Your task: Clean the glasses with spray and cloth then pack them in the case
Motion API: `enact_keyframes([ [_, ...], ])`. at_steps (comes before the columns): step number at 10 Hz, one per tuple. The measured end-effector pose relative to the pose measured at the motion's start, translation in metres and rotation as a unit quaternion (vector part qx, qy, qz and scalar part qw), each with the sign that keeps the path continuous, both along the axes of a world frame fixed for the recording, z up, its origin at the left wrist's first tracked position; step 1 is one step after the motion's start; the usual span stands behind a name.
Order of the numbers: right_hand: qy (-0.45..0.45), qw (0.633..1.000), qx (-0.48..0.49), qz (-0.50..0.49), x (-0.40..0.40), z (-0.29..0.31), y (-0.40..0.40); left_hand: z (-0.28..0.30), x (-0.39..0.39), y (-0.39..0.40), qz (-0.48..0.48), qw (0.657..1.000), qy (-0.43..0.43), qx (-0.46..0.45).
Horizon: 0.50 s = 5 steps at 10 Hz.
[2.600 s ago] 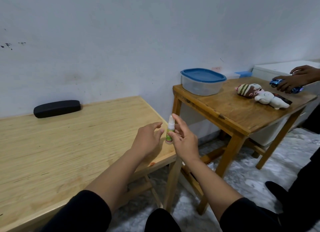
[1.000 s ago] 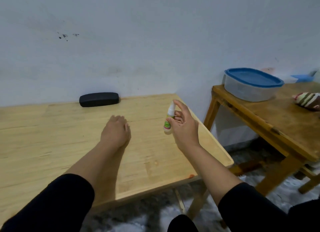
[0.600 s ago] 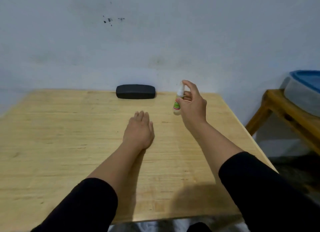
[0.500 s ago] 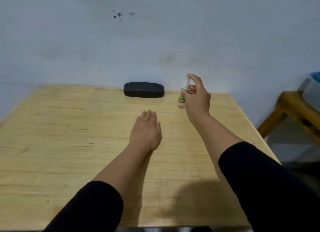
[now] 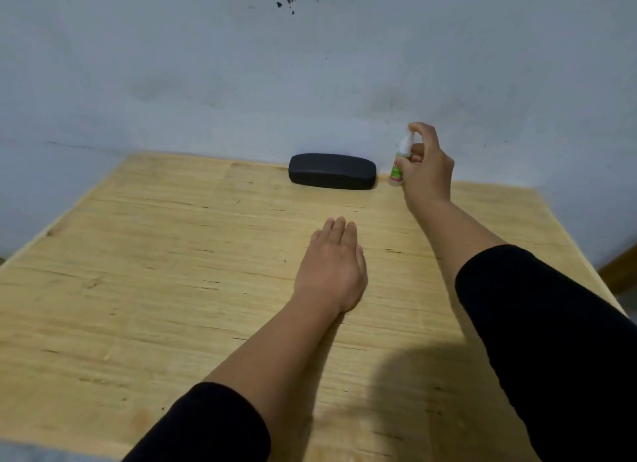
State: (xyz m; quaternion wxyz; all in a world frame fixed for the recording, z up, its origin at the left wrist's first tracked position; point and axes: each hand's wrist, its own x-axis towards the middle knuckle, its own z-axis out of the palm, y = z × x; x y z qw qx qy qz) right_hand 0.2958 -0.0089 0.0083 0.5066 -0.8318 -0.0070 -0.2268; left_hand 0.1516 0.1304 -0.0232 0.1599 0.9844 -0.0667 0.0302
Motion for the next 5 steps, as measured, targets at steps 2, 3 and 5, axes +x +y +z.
enact_keyframes([
  [2, -0.007, 1.000, -0.027, 0.007, 0.007, -0.005, 0.001, 0.000, -0.001, 0.001, -0.005, 1.000, -0.005, -0.017],
  [3, -0.013, 0.999, -0.040, 0.006, 0.009, -0.009, 0.001, 0.000, 0.000, 0.002, -0.003, 1.000, -0.007, -0.013],
  [5, -0.002, 0.999, -0.040, -0.006, -0.005, 0.001, -0.001, -0.002, 0.001, -0.001, 0.012, 0.998, -0.027, -0.061],
])
